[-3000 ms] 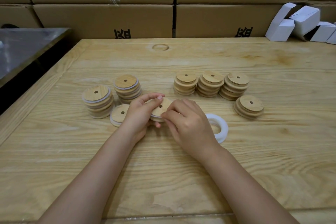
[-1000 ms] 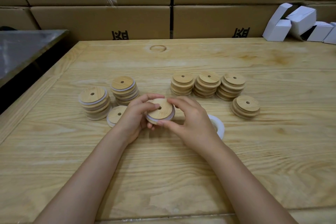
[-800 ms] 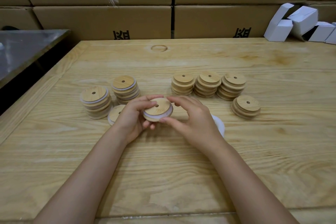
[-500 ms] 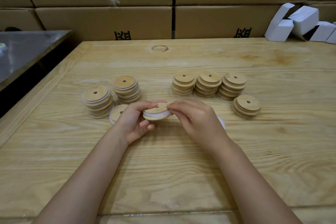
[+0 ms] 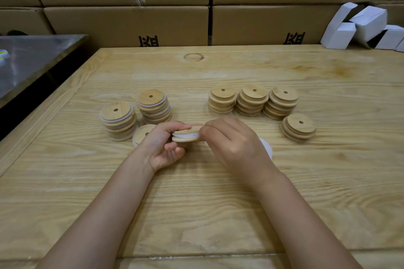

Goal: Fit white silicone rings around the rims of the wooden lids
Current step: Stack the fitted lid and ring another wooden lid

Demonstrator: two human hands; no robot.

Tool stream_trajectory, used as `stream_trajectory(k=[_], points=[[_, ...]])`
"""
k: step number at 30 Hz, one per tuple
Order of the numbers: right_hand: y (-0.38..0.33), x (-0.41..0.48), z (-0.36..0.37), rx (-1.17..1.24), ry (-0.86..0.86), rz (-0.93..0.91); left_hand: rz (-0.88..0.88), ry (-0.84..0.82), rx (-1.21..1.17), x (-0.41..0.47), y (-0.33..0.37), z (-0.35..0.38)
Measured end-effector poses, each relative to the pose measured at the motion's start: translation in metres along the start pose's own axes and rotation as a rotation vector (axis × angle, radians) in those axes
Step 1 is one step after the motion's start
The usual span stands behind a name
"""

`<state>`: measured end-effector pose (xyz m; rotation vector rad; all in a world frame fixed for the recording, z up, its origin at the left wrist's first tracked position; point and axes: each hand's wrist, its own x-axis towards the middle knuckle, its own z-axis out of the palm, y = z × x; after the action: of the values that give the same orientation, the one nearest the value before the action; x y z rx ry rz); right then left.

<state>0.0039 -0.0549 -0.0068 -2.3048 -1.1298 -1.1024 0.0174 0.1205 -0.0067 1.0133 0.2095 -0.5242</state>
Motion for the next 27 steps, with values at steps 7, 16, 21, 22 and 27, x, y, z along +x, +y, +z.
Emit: stream_trajectory(k=[7, 16, 21, 22, 27], points=[[-0.0045, 0.0031, -0.0006, 0.044, -0.014, 0.041, -0.009, 0.009, 0.040, -0.0010, 0.0003, 0.0020], [-0.0048, 0.0042, -0.0043, 0.075, -0.091, 0.102, -0.003, -0.005, 0.067, 0.0002, -0.0002, 0.0024], [-0.0044, 0.0021, -0.0044, 0.173, -0.072, 0.216, 0.043, -0.026, 0.061, 0.0004, -0.0021, 0.0009], [-0.0040, 0.0015, -0.0041, 0.216, -0.075, 0.265, 0.067, -0.026, 0.075, 0.0006, -0.0024, 0.0001], [0.0020, -0.0007, -0.0020, 0.303, -0.085, 0.455, 0.284, 0.035, 0.196, -0.0001, -0.0016, -0.0007]])
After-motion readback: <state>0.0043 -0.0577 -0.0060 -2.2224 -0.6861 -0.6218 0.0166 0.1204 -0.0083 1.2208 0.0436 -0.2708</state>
